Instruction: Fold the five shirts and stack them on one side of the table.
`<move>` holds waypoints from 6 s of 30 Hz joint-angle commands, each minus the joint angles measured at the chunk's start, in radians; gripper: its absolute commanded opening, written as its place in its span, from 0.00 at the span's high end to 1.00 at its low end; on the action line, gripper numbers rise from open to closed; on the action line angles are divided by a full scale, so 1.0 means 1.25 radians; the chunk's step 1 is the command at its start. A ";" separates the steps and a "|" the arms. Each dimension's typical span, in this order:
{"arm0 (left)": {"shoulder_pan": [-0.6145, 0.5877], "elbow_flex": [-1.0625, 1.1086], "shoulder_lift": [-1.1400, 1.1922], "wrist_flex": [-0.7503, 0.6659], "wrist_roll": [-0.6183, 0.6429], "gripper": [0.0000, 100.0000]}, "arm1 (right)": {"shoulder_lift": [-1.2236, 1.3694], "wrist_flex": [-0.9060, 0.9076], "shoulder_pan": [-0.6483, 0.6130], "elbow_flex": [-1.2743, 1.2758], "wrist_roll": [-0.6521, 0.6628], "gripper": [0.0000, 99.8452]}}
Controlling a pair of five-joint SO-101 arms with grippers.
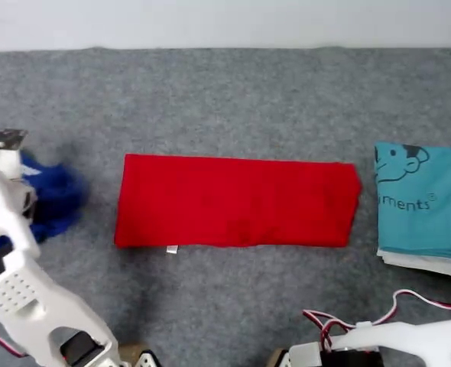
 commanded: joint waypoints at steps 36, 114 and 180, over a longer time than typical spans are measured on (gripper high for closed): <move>0.528 -0.133 -0.068 0.198 0.297 0.78 | -0.021 0.031 0.006 0.038 0.005 0.98; 0.908 -0.398 -0.206 0.390 0.336 0.99 | -0.012 0.009 -0.001 0.043 0.001 0.98; 0.908 -0.587 0.243 0.421 0.234 0.98 | -0.020 0.008 0.001 0.106 0.005 0.98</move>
